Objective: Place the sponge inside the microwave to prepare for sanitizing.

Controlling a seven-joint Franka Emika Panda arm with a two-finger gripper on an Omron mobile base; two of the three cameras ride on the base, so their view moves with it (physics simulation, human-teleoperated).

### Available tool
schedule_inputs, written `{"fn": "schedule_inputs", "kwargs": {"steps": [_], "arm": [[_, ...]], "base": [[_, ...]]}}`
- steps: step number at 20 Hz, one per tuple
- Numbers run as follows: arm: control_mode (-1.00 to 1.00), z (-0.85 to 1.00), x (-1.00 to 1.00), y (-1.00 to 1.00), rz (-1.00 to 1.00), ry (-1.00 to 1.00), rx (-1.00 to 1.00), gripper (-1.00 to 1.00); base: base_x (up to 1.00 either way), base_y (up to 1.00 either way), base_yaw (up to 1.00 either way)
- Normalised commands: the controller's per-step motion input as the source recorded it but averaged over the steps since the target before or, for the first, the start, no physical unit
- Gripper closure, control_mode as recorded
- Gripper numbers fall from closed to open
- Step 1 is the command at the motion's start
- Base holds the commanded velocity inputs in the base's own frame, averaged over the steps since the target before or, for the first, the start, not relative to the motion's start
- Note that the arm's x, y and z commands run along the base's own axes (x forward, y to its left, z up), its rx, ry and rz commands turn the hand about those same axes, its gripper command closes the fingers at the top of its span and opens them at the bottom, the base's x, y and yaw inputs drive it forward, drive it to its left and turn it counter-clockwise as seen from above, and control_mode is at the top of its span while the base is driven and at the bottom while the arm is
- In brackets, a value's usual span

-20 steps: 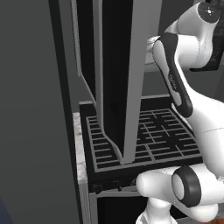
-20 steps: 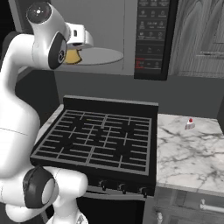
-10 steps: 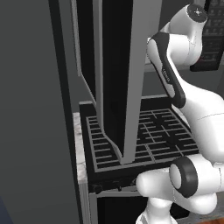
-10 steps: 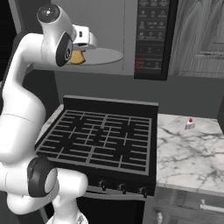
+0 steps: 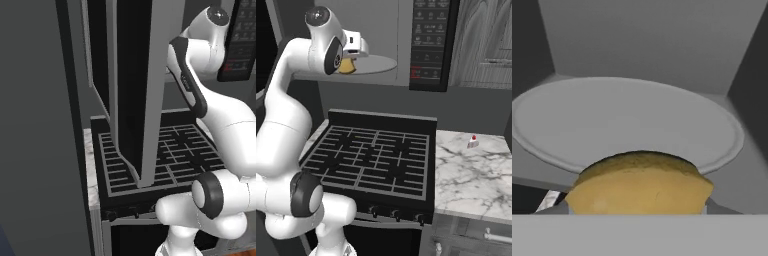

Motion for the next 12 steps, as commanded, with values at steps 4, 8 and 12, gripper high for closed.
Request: {"fn": "schedule_inputs", "kwargs": {"steps": [4,8,12], "arm": [[-1.00,-0.06,0.19,0.00,0.00,0.01,0.00,1.00],[-1.00,-0.03,0.20,0.05,0.00,0.00,0.00,1.00],[-1.00,-0.01,0.25,0.09,0.00,0.00,0.00,1.00]], "base": [[0.00,0.00,0.00],[0.00,0.00,0.00],[0.00,0.00,0.00]]}}
